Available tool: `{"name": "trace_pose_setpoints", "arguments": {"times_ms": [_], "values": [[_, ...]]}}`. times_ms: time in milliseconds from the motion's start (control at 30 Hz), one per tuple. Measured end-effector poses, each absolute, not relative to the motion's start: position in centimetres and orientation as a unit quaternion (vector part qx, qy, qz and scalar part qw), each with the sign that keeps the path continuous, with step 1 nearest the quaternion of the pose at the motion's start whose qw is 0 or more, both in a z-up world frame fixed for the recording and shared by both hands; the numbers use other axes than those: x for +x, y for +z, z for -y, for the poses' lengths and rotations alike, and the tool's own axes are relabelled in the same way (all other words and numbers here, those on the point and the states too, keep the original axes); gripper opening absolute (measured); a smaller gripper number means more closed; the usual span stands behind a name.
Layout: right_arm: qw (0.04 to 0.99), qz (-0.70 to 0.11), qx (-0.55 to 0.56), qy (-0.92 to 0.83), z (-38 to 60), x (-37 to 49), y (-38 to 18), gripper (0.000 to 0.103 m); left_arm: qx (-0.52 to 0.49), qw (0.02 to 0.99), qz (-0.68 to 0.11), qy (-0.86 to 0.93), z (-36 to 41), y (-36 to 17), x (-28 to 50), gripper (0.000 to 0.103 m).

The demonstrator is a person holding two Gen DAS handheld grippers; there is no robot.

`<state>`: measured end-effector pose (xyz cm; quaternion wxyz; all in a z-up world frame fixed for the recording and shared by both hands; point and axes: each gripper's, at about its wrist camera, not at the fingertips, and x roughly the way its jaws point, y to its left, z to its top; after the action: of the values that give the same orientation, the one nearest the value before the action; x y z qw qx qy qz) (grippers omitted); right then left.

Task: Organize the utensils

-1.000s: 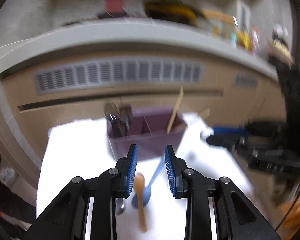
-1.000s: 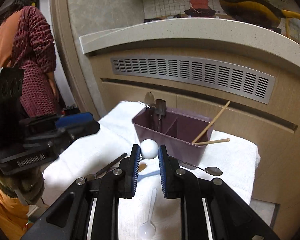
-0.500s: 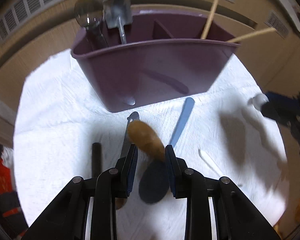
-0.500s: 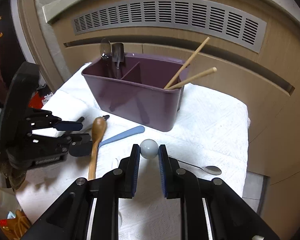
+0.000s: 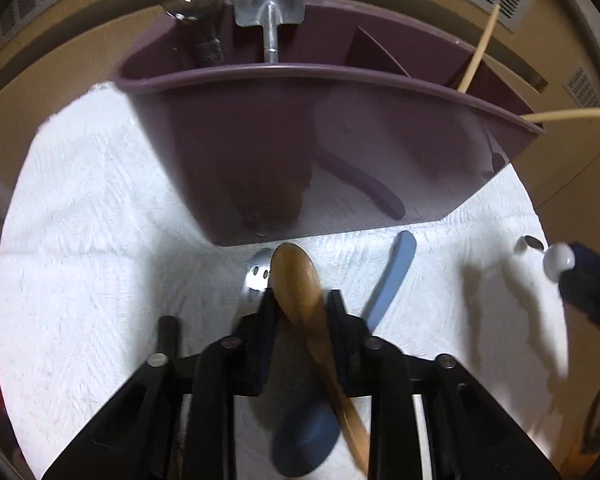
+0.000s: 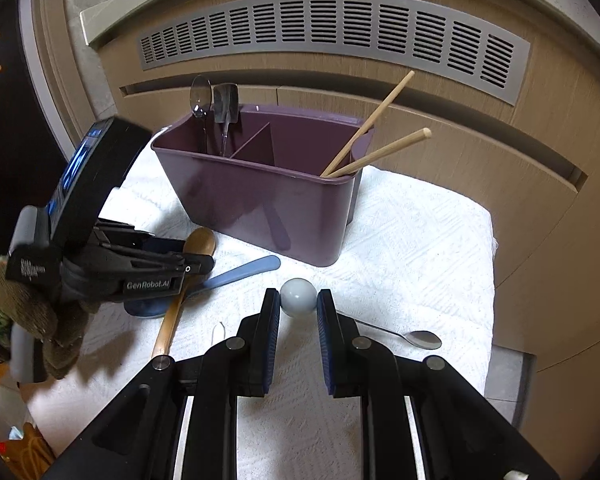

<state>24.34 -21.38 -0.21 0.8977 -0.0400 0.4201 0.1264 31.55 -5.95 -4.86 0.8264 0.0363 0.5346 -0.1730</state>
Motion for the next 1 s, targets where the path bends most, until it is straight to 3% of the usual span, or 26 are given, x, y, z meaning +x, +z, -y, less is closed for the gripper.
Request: {"name": "trace_pose_setpoints", "arguments": {"times_ms": [167, 367, 633, 767, 800, 867, 900, 1000], "values": [[0.898, -0.417, -0.028, 0.137, 21.3, 23.9, -0.1, 0.017, 0.060, 0.855, -0.489, -0.161, 5.0, -3.9, 29.8, 0.006], [0.902, -0.408, -0.020, 0.142, 20.9, 22.8, 0.7, 0.017, 0.066, 0.878, -0.437, -0.182, 4.8, -0.8, 27.1, 0.006], [0.906, -0.396, -0.024, 0.146, 21.0, 21.5, 1.6, 0.017, 0.083, 0.858, -0.452, -0.229, 4.0, -1.1, 26.2, 0.007], [0.904, -0.403, -0.019, 0.143, 21.5, 21.8, 1.0, 0.017, 0.097, 0.832, -0.480, -0.260, 5.0, -2.6, 26.2, 0.012], [0.903, -0.405, -0.017, 0.142, 21.7, 21.9, 0.8, 0.017, 0.107, 0.827, -0.485, -0.266, 5.3, -2.9, 26.4, 0.015], [0.902, -0.408, -0.014, 0.142, 21.8, 22.0, 0.5, 0.017, 0.125, 0.818, -0.492, -0.272, 5.6, -3.4, 26.4, 0.035], [0.901, -0.409, -0.013, 0.142, 21.9, 22.0, 0.4, 0.017, 0.133, 0.813, -0.498, -0.273, 5.8, -3.6, 26.6, 0.040], [0.899, -0.414, -0.011, 0.140, 22.2, 22.1, 0.1, 0.017, 0.134, 0.805, -0.496, -0.297, 6.4, -3.2, 26.4, 0.043]]}}
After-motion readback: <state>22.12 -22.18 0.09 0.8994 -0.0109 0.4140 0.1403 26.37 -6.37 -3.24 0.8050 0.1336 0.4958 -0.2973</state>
